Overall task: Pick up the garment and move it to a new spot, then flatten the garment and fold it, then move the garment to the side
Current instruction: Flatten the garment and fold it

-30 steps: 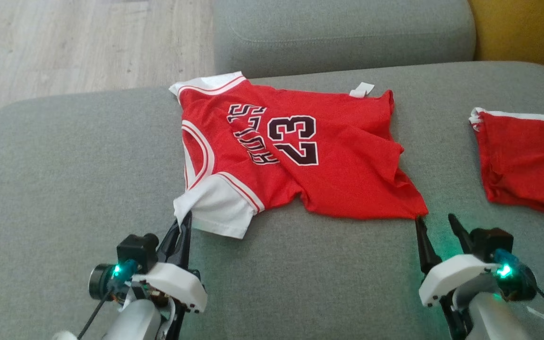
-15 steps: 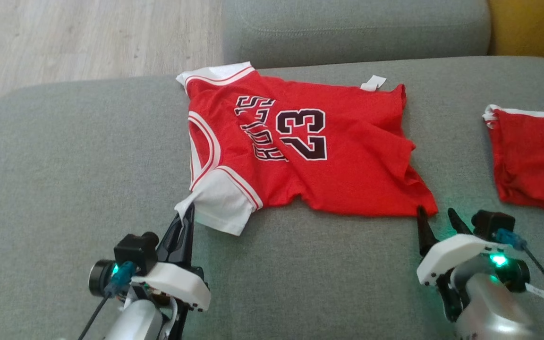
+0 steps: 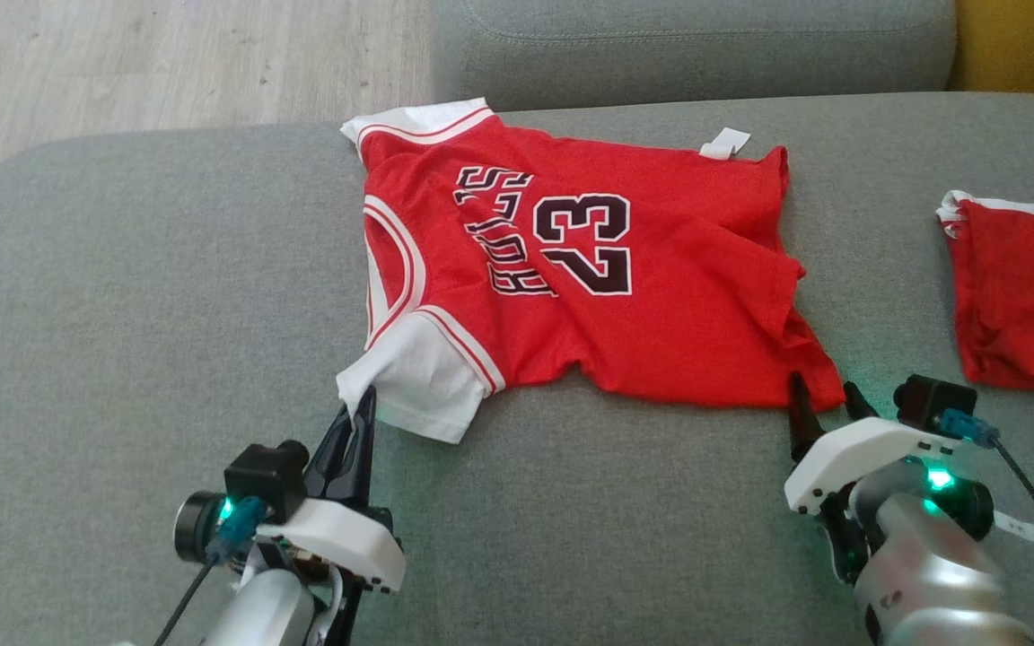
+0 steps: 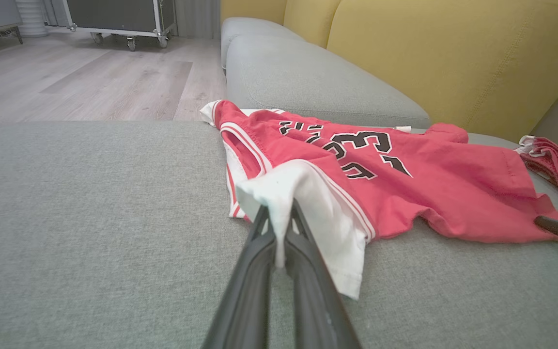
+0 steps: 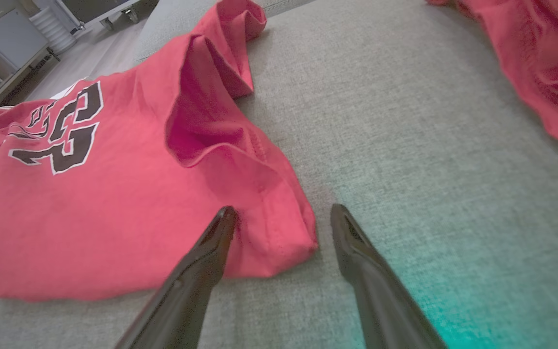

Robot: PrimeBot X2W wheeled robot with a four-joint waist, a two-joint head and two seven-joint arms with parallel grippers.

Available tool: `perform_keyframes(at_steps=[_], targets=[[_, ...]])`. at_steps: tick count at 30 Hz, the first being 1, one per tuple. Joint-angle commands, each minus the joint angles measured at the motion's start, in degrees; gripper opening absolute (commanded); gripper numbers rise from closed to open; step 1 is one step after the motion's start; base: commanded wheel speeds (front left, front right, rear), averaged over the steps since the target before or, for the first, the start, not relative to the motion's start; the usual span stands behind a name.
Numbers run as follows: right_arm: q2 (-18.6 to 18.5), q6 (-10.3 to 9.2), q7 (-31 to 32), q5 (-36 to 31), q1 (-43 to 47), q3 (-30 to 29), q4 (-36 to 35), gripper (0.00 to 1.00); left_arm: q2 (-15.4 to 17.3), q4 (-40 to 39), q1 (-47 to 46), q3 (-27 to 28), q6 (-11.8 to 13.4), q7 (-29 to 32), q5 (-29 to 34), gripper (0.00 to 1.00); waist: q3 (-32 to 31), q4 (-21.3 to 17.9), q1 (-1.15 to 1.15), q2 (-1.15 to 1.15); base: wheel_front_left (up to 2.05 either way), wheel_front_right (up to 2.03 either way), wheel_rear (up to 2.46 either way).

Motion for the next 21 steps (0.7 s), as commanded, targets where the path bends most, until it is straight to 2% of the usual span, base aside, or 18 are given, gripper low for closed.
perform_keyframes(at_steps=[1, 2, 6, 10, 15, 21], targets=[[0.33, -0.04, -0.05, 1.03, -1.34, 2.53, 0.24, 0.31, 0.99, -1.42, -2.97, 1.88, 0.25, -0.22, -0.41, 0.00, -0.02, -0.06, 0.00, 0.00, 0.00, 0.00, 0.00], [0.33, -0.04, -0.13, 1.26, -1.56, 3.31, 0.43, 0.00, 1.04, -1.28, -3.05, 1.91, 0.27, -0.26, -0.47, 0.00, -0.04, -0.12, 0.00, 0.00, 0.00, 0.00, 0.00], [0.33, -0.04, -0.55, 2.66, -2.12, 5.70, -0.44, 0.00, 1.13, -1.09, -3.41, 2.46, 0.44, -0.72, -1.06, 0.00, -0.42, -0.34, 0.00, 0.00, 0.00, 0.00, 0.00], [0.33, -0.04, -0.74, 5.12, -1.41, 8.70, -3.48, 0.00, 1.29, -1.44, -3.48, 2.97, -0.47, -0.48, -2.54, 0.00, -1.36, -0.67, 0.00, 0.00, 0.00, 0.00, 0.00], [0.33, -0.04, -0.80, 7.69, -0.36, 11.94, -10.35, 0.00, 2.53, -3.74, -3.99, 4.56, -0.75, -0.38, -4.02, 0.00, -2.86, -1.56, 0.00, 0.00, 0.00, 0.00, 0.00], [0.27, -0.04, -0.82, 7.89, -0.56, 11.28, -20.04, 0.00, 4.54, -8.32, -5.87, 6.20, -2.20, 0.58, -5.75, 0.00, -4.35, -2.45, 0.00, 0.00, 0.00, 0.00, 0.00]])
